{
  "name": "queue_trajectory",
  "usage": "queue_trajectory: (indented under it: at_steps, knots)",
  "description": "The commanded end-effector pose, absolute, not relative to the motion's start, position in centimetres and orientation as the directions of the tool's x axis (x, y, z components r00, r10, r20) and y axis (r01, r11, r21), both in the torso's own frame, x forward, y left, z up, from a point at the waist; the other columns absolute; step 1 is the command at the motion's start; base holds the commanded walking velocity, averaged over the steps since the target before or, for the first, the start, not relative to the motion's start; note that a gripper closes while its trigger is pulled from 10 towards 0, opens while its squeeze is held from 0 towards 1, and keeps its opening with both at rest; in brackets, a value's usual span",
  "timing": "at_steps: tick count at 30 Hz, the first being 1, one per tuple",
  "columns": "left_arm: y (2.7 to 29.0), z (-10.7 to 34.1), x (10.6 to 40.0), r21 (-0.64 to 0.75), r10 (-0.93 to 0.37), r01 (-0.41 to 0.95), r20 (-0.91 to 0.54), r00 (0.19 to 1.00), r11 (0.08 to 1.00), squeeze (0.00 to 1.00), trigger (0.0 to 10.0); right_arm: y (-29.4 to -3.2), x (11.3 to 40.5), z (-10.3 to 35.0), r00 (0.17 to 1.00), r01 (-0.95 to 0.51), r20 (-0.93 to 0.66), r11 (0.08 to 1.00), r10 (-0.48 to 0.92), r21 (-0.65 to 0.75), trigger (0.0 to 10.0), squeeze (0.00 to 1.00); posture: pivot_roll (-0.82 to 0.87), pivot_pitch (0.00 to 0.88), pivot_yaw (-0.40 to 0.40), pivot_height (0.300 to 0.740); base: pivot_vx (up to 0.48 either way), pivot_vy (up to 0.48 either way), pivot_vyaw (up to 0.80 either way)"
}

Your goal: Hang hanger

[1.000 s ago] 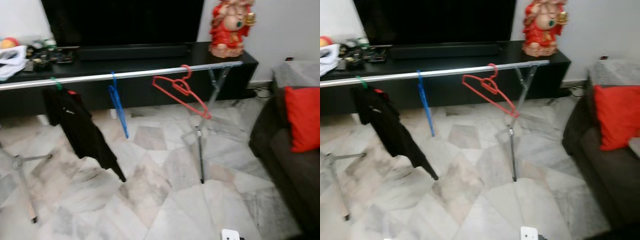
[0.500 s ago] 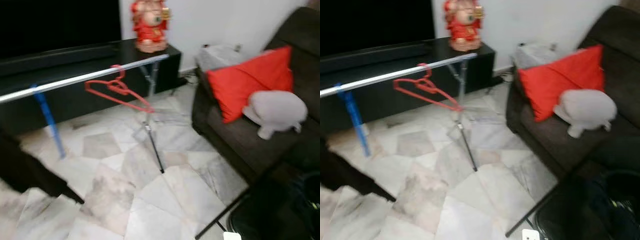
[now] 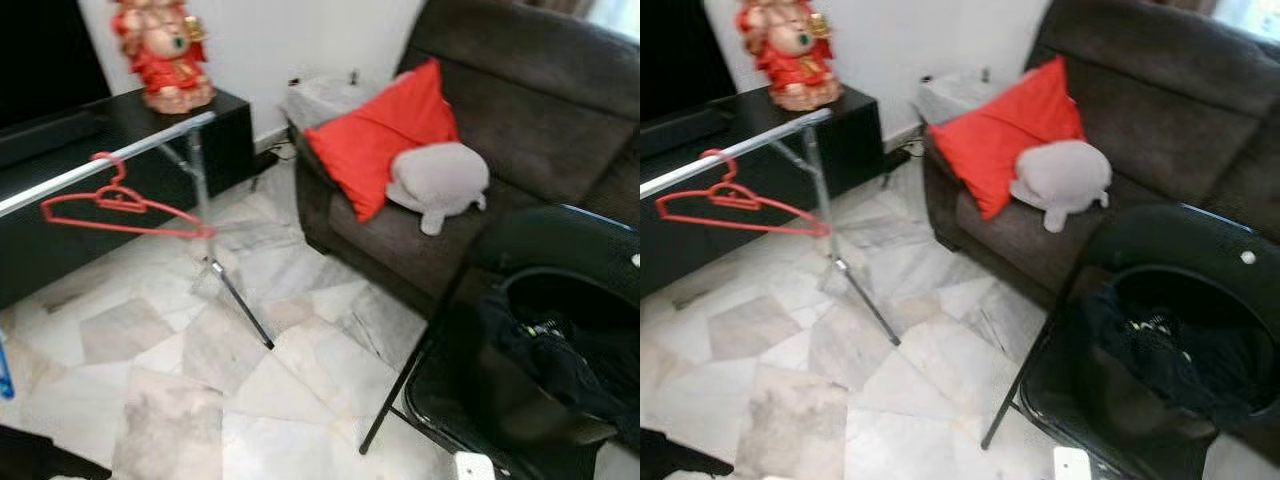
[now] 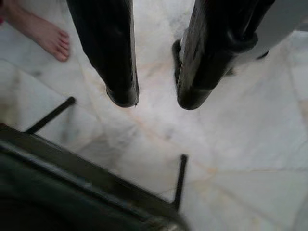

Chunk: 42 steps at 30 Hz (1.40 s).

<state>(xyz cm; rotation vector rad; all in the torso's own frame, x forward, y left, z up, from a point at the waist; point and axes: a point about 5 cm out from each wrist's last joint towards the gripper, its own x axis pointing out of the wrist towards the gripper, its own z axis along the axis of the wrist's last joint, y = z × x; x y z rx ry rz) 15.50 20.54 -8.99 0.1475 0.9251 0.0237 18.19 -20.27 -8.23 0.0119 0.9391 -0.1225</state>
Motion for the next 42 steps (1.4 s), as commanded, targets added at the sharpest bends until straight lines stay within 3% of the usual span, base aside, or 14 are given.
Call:
queue_trajectory:
  at_steps: [1, 26, 39, 42]
  knots:
    - [20.8, -9.3, 14.7, 0.136, 0.086, 0.044, -0.813, 0.576, 0.99, 0.0, 10.0, -19.9, 17.8, -8.5, 0.573, 0.117, -0.815, 0.993, -0.087, -0.024, 10.0, 0.0, -0.05, 0.088, -0.008, 0.74, 0.0, 0.0, -0.8]
    - [20.7, -9.4, 14.5, 0.133, 0.081, 0.049, -0.817, 0.57, 0.99, 0.0, 10.0, -19.2, 18.2, -8.4, 0.588, 0.124, -0.805, 0.992, -0.083, -0.012, 10.0, 0.0, -0.05, 0.097, -0.007, 0.74, 0.0, 0.0, -0.8]
    - [20.8, -9.2, 14.9, 0.118, 0.08, 0.024, -0.797, 0.599, 0.993, 0.0, 10.0, -20.3, 20.0, -7.0, 0.697, 0.171, -0.708, 0.985, -0.114, 0.01, 10.0, 0.0, -0.06, 0.106, -0.002, 0.74, 0.0, 0.0, -0.12]
    - [20.8, -9.1, 14.9, 0.119, 0.084, 0.018, -0.793, 0.603, 0.993, 0.0, 10.0, -20.3, 21.1, -6.1, 0.754, 0.171, -0.643, 0.985, -0.138, -0.011, 10.0, 0.0, -0.06, 0.11, -0.002, 0.74, 0.0, 0.0, 0.0]
